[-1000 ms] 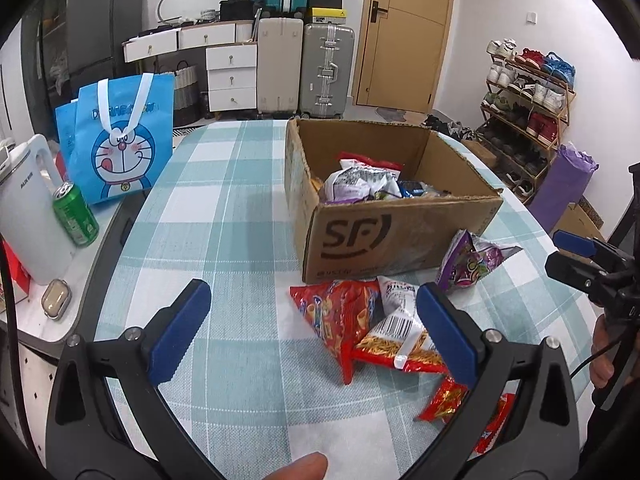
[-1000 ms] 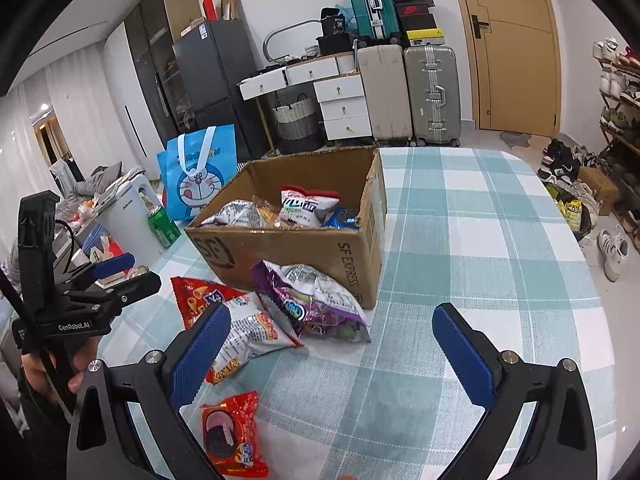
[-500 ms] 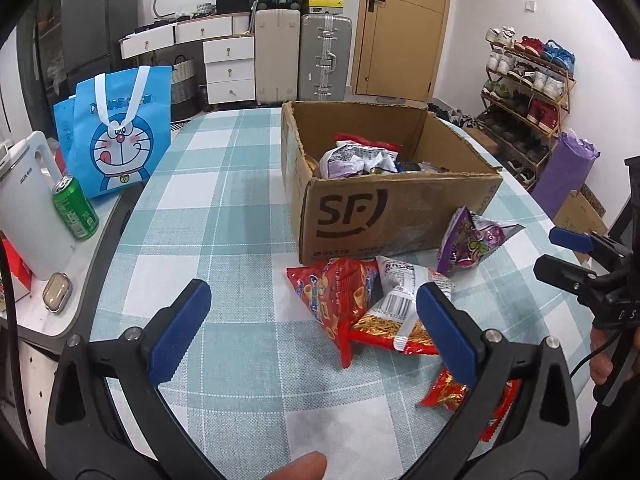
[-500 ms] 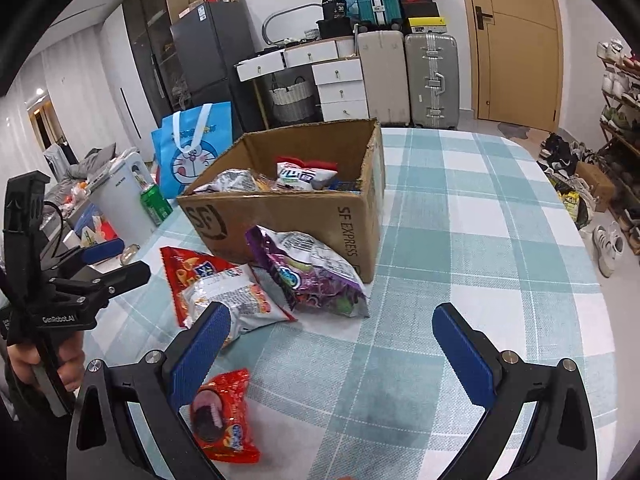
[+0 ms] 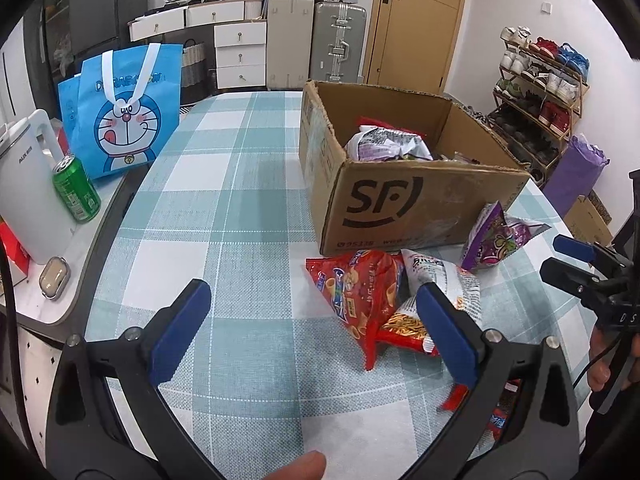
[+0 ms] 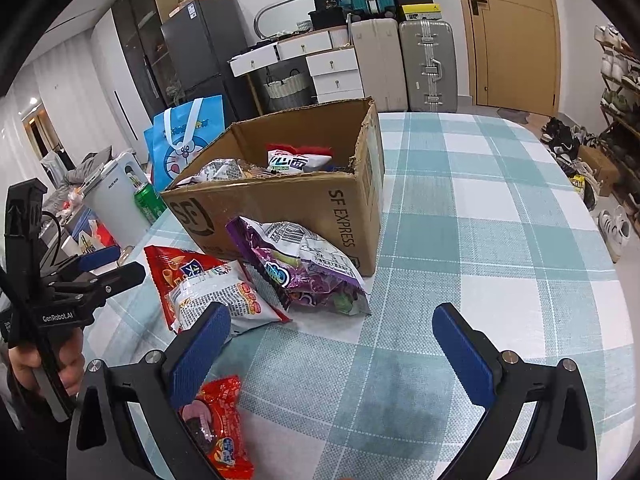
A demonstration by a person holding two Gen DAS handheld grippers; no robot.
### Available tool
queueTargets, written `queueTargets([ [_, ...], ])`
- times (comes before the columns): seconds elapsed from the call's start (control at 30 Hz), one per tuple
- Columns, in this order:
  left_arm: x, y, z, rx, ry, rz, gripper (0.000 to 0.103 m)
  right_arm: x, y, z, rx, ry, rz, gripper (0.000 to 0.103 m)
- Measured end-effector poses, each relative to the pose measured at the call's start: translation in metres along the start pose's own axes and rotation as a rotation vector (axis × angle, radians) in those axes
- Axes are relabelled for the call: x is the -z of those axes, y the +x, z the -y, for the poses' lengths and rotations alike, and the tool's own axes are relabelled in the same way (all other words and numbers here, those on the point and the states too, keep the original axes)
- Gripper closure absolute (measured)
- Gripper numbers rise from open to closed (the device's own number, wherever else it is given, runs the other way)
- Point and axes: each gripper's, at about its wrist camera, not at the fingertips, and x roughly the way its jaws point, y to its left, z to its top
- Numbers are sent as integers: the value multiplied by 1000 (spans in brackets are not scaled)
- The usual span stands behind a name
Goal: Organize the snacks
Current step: 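Move the right gripper to the purple bag while the left moves to the red chip bag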
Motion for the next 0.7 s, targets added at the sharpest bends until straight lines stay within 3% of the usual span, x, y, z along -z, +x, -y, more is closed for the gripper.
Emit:
queueTargets([
  [0.27,1,15,-3,-7,-10,-24,1,-12,22,-8,55,-40,-3,1],
  [0.7,0,26,-10,-25,-24,-38,1,-13,51,-17,55,-61,-17,1],
])
